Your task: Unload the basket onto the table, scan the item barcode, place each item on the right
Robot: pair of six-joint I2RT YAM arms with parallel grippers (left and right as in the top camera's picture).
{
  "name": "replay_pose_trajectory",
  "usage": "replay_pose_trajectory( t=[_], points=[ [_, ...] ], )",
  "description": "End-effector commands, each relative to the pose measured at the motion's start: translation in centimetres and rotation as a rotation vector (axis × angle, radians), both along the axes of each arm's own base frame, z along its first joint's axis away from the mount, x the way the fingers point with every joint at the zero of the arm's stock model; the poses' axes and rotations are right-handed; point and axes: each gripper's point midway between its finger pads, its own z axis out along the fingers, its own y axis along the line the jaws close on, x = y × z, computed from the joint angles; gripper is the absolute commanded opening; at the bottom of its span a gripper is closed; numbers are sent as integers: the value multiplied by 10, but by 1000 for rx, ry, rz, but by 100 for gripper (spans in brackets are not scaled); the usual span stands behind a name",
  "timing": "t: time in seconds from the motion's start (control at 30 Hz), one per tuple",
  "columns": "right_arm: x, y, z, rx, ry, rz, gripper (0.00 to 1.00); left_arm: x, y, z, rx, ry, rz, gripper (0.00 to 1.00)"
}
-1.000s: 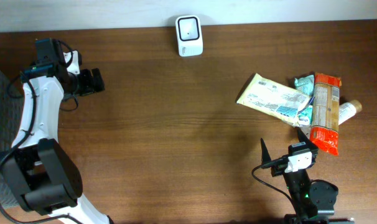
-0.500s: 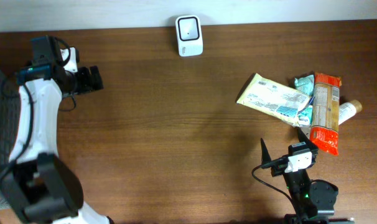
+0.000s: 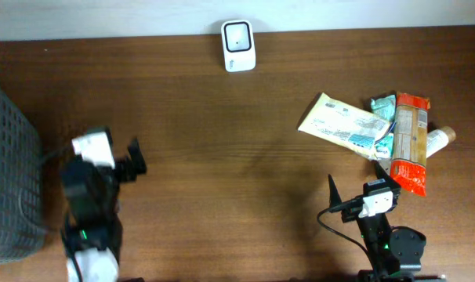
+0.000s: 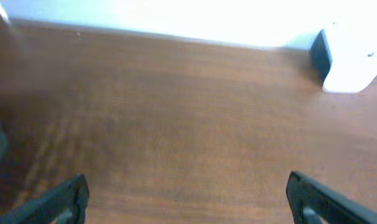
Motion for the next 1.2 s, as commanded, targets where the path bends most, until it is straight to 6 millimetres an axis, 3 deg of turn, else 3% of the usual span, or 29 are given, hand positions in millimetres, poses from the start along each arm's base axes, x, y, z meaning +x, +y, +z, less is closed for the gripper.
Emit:
replay_pose_trajectory(
  t=[0.0,0.13,0.27,0.5,0.67,1.17],
  points=[
    [0,-1,-3,8,6,-4,99,-29,-11,-8,66,-122,-43,99],
    [0,-1,-3,8,6,-4,99,-51,-32,-37,230,-175,-147,99],
    [0,-1,-3,8,6,-4,99,-56,-32,-21,269,-236,-130,99],
    [0,-1,-3,8,6,-4,99,-75,-33,-43,254,-150,-141,99],
    [0,-1,-3,8,6,-4,99,-79,-33,-8,280,-302,-120,99],
    [0,-1,-3,8,6,-4,99,-79,-35,-12,276,-285,-127,99]
  ],
)
